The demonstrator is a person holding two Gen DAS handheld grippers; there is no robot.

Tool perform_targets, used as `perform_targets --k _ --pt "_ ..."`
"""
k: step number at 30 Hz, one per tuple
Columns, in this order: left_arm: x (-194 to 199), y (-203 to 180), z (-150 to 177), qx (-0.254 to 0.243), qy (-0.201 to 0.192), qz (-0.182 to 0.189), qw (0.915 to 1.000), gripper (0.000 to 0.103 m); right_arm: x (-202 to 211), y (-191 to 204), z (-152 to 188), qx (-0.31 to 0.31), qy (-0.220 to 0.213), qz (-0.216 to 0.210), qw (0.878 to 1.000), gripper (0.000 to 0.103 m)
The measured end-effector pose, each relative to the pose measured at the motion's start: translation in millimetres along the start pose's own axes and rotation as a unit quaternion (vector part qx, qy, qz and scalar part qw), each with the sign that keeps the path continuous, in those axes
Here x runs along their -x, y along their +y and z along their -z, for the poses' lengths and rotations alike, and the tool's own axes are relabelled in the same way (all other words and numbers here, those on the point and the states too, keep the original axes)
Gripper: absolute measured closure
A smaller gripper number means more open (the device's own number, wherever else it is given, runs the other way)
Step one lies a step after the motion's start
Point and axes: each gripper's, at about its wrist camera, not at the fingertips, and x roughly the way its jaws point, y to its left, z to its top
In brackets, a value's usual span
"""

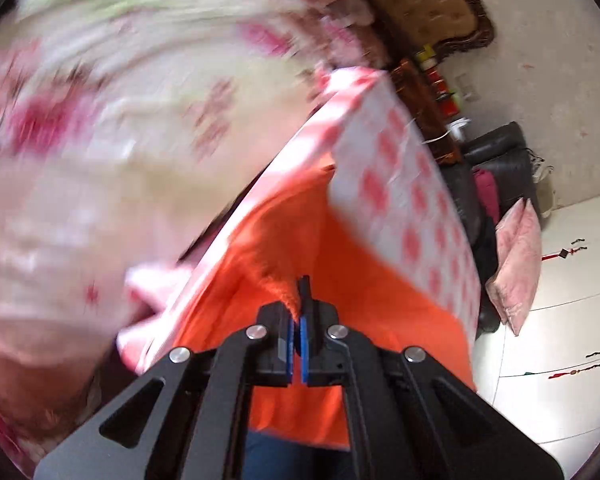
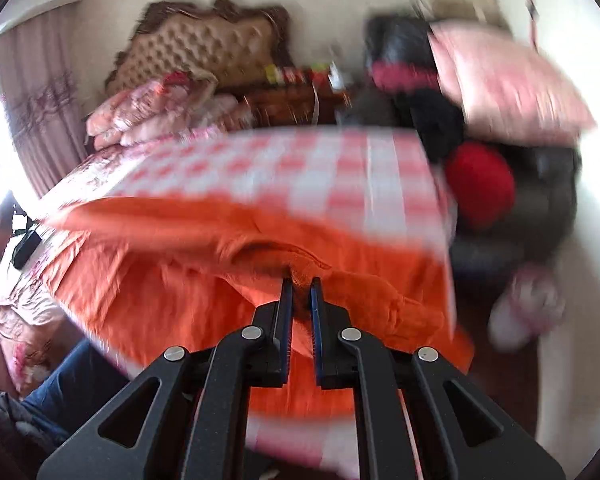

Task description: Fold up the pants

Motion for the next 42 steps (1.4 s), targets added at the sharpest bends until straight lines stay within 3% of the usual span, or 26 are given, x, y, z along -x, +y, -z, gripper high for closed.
perform_targets --k 2,5,8,10,12,15,19,23,26,27,28,30,33,36,38,39,42 --pt "-9 27 26 0.014 0.003 0.011 0.9998 0.102 -9 -7 34 -0.034 0.036 -0.010 0.999 0.095" --pt "-6 34 37 0.005 -0.026 0.023 0.9994 0.102 -1 -15 51 -0.086 0.043 -0.033 0.995 0.090" --pt "-6 38 39 0.017 -0.027 0.045 0.9985 0.102 15 -26 57 -0.156 0.031 -0.062 0.985 0.067" --pt "-9 35 40 0.013 -0.027 0.045 0.9986 0.102 26 -34 64 -0.218 0.026 -0.064 0.974 0.038" --pt "-10 32 42 0.012 -0.024 0.047 0.9985 0.102 38 -42 72 -0.278 0.009 -0.076 0.957 0.024" --pt "-13 31 42 0.015 -0.019 0.045 0.9987 0.102 37 -57 81 -0.362 0.008 -0.110 0.925 0.024" --pt "-12 32 44 0.016 -0.019 0.047 0.9986 0.102 20 -77 102 -0.472 0.029 -0.101 0.875 0.024" --pt "-12 32 44 0.014 -0.018 0.045 0.9987 0.102 10 -81 105 -0.505 0.029 -0.099 0.857 0.025" --pt "-12 30 43 0.008 -0.017 0.044 0.9988 0.102 2 -75 93 -0.505 0.036 -0.096 0.857 0.036" --pt "-12 28 41 0.004 -0.017 0.043 0.9989 0.102 -2 -73 89 -0.504 0.044 -0.096 0.857 0.067" --pt "-11 25 40 0.002 -0.017 0.043 0.9989 0.102 -7 -73 82 -0.500 0.055 -0.090 0.860 0.084" --pt "-7 15 32 -0.004 -0.015 0.050 0.9987 0.102 -8 -73 65 -0.493 0.062 -0.077 0.864 0.085" --pt "3 -16 -1 -0.007 -0.009 0.055 0.9984 0.102 2 -82 4 -0.462 0.045 -0.060 0.884 0.085" --pt "12 -58 -44 -0.014 -0.006 0.078 0.9968 0.102 -5 -91 -84 -0.421 0.040 -0.059 0.904 0.085" --pt "22 -80 -66 -0.007 -0.017 0.092 0.9956 0.102 -4 -94 -125 -0.394 0.017 -0.066 0.917 0.085" --pt "32 -91 -71 -0.011 -0.027 0.101 0.9944 0.102 5 -94 -145 -0.377 -0.016 -0.072 0.923 0.085" --pt "54 -97 -54 -0.041 -0.051 0.113 0.9914 0.102 25 -86 -147 -0.331 -0.067 -0.085 0.937 0.086"
